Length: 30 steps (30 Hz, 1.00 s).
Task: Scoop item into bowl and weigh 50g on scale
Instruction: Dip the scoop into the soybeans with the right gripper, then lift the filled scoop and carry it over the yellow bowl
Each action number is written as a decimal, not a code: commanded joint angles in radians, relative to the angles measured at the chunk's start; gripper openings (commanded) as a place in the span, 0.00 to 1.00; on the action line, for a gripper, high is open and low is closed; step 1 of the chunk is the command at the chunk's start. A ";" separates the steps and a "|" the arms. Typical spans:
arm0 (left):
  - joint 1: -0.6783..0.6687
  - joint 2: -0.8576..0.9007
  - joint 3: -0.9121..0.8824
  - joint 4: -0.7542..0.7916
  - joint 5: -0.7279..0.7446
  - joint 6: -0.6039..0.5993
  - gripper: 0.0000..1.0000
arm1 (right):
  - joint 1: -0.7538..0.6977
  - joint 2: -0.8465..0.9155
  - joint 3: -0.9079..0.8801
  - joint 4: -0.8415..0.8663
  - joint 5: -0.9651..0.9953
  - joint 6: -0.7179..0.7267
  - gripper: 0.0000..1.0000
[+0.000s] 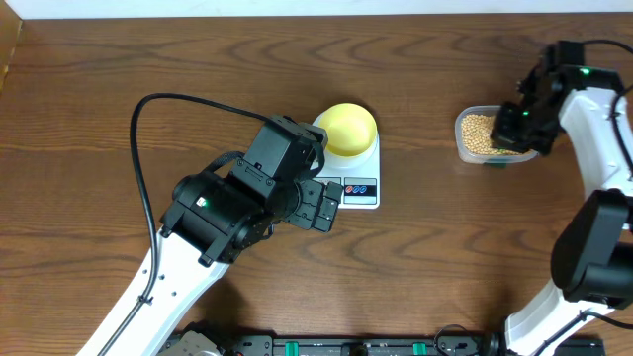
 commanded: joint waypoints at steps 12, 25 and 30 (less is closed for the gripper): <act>0.002 -0.013 0.016 0.001 0.000 0.005 1.00 | -0.209 -0.004 -0.012 -0.024 -0.435 -0.206 0.01; 0.002 -0.013 0.016 0.001 0.000 0.005 1.00 | -0.349 -0.004 -0.014 -0.035 -0.652 -0.321 0.01; 0.002 -0.013 0.016 0.001 0.000 0.005 1.00 | -0.387 -0.004 -0.014 -0.051 -0.768 -0.375 0.01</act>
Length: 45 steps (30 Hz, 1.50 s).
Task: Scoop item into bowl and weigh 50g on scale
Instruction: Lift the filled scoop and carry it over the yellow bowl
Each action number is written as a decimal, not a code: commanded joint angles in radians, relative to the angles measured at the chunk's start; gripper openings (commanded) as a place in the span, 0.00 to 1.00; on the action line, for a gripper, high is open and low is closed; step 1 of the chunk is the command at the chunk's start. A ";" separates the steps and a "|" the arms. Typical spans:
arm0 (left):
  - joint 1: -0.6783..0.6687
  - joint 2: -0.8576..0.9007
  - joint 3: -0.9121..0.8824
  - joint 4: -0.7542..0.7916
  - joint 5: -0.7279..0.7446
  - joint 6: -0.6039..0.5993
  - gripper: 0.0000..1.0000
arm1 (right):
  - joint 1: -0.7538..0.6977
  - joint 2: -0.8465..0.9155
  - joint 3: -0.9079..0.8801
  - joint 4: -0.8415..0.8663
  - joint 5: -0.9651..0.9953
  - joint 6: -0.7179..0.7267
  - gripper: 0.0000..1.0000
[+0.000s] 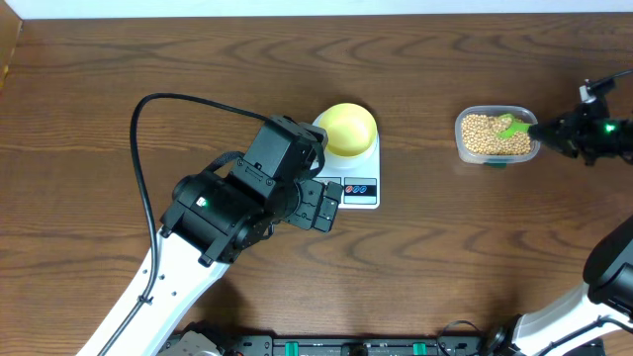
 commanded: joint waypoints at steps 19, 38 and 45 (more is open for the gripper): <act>0.002 -0.013 0.016 0.001 0.000 0.005 1.00 | 0.027 -0.004 -0.008 -0.133 -0.546 -0.225 0.01; 0.002 -0.013 0.016 0.001 0.000 0.005 1.00 | 0.445 -0.004 -0.008 0.135 -0.587 -0.037 0.01; 0.002 -0.013 0.016 0.001 0.000 0.005 1.00 | 0.550 -0.005 -0.008 0.261 -0.466 0.087 0.01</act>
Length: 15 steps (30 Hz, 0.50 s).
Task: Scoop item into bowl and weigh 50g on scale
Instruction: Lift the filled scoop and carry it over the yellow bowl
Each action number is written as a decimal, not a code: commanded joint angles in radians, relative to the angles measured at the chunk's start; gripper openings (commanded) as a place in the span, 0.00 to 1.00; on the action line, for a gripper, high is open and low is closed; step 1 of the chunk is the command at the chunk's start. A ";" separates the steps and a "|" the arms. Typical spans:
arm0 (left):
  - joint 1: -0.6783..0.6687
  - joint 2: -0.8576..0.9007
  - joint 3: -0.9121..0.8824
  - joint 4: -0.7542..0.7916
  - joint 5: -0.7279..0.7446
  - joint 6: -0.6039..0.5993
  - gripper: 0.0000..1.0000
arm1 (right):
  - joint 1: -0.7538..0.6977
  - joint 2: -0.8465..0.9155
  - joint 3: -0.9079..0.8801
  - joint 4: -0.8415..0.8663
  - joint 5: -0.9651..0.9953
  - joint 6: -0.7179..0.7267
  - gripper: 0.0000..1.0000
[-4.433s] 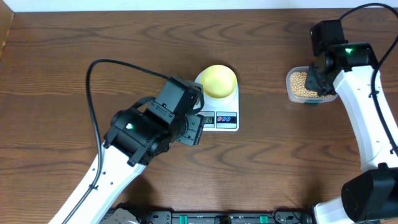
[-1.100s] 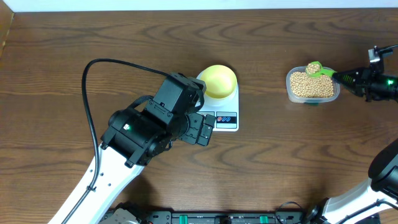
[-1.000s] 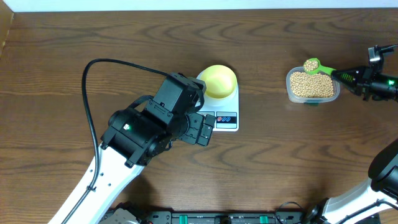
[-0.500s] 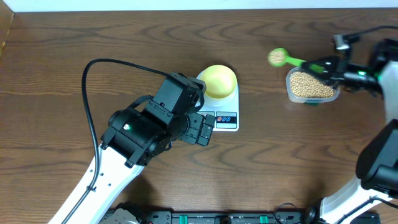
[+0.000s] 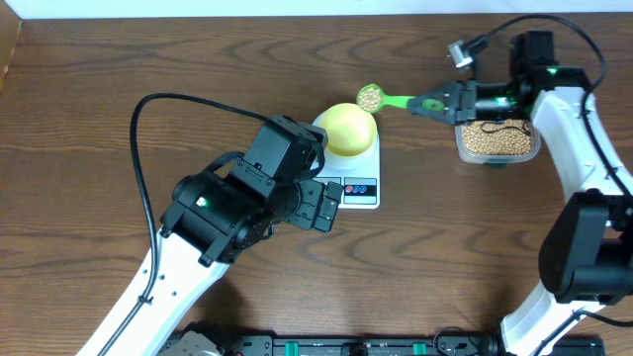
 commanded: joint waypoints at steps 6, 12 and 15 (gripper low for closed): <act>0.002 -0.013 0.016 0.001 0.000 0.005 1.00 | 0.083 -0.005 -0.003 0.030 0.091 0.109 0.01; 0.002 -0.013 0.016 0.001 0.000 0.005 1.00 | 0.135 -0.005 -0.001 0.035 0.273 0.138 0.02; 0.002 -0.013 0.016 0.001 0.000 0.005 1.00 | 0.172 -0.005 0.007 0.040 0.363 0.147 0.02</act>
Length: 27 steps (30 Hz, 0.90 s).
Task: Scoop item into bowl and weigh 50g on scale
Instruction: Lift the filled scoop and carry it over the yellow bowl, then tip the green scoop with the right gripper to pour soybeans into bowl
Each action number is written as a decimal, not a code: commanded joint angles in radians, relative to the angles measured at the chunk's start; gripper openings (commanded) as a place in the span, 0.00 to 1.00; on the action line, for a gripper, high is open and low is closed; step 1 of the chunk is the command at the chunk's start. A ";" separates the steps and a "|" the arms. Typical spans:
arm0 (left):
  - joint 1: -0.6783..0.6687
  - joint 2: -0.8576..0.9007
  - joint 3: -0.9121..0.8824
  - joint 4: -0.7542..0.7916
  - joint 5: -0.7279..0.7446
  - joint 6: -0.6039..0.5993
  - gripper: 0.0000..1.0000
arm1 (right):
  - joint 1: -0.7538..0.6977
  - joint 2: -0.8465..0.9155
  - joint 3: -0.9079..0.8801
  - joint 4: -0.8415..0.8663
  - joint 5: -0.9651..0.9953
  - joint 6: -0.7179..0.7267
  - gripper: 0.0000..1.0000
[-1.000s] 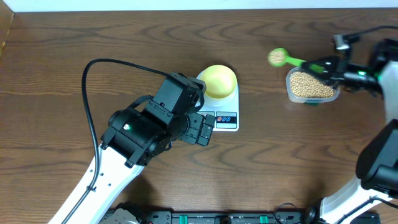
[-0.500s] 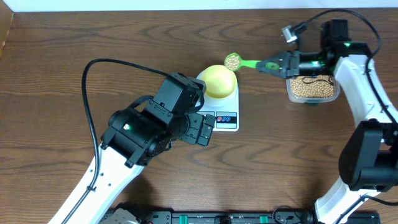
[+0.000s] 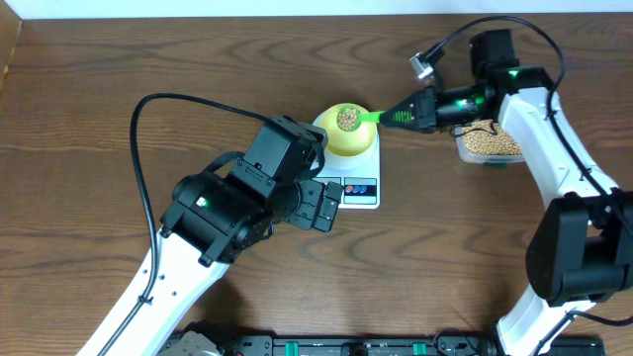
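A yellow bowl (image 3: 349, 132) sits on the white scale (image 3: 362, 187) at the table's middle. My right gripper (image 3: 404, 114) is shut on the handle of a green scoop (image 3: 364, 117), whose head, full of tan grains, hangs over the bowl. A clear container of grains (image 3: 489, 143) stands to the right, partly under the right arm. My left gripper (image 3: 318, 203) rests open just left of the scale's display, holding nothing.
A black cable (image 3: 148, 158) loops up from the left arm over the table's left half. The right arm reaches across the container from the right edge. A rail with black and green fittings runs along the table's front edge.
The right gripper has moved left and slightly nearer with the loaded scoop; the scoop head was just past the bowl's far right rim and is now over the bowl. The left arm is unchanged.
The right gripper was over the grain container, its scoop hidden. Then it stood off to the right with the green scoop lying in the grains. Later it held the scoop, full, near the bowl's far rim, and now over the bowl. The left arm stayed by the scale.
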 commanded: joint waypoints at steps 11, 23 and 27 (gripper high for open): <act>0.002 -0.013 0.016 0.001 0.000 0.005 1.00 | 0.159 -0.005 0.093 0.004 0.444 0.057 0.02; 0.002 -0.013 0.016 0.001 0.000 0.005 1.00 | 0.282 -0.005 0.254 -0.123 0.817 -0.014 0.01; 0.002 -0.013 0.016 0.001 0.000 0.005 1.00 | 0.308 -0.005 0.257 -0.154 0.887 -0.019 0.01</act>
